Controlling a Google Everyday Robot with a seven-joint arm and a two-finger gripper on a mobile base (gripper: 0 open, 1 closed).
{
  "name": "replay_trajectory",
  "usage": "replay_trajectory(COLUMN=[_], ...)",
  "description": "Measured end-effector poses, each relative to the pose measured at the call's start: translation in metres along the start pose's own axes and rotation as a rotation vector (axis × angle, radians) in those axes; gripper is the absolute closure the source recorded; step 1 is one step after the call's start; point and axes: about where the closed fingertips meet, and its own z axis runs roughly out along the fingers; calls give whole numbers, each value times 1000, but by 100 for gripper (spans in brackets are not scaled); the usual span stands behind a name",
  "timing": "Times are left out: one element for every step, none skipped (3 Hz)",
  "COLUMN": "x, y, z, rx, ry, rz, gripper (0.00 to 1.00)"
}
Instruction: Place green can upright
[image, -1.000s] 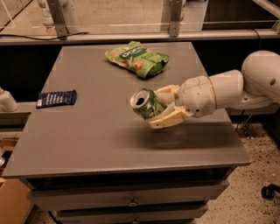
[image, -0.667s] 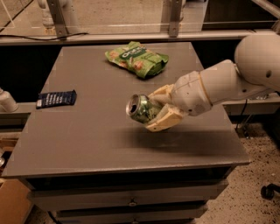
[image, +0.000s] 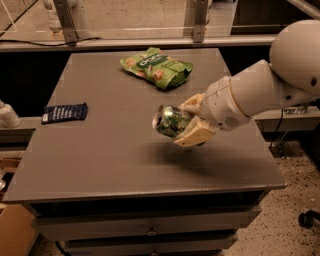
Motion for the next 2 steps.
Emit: replay_trajectory(x=[3,1], y=[-2,0], z=[-4,-3], rx=[1,-32], ry=[-5,-69], rz=[27,60], gripper=[100,100])
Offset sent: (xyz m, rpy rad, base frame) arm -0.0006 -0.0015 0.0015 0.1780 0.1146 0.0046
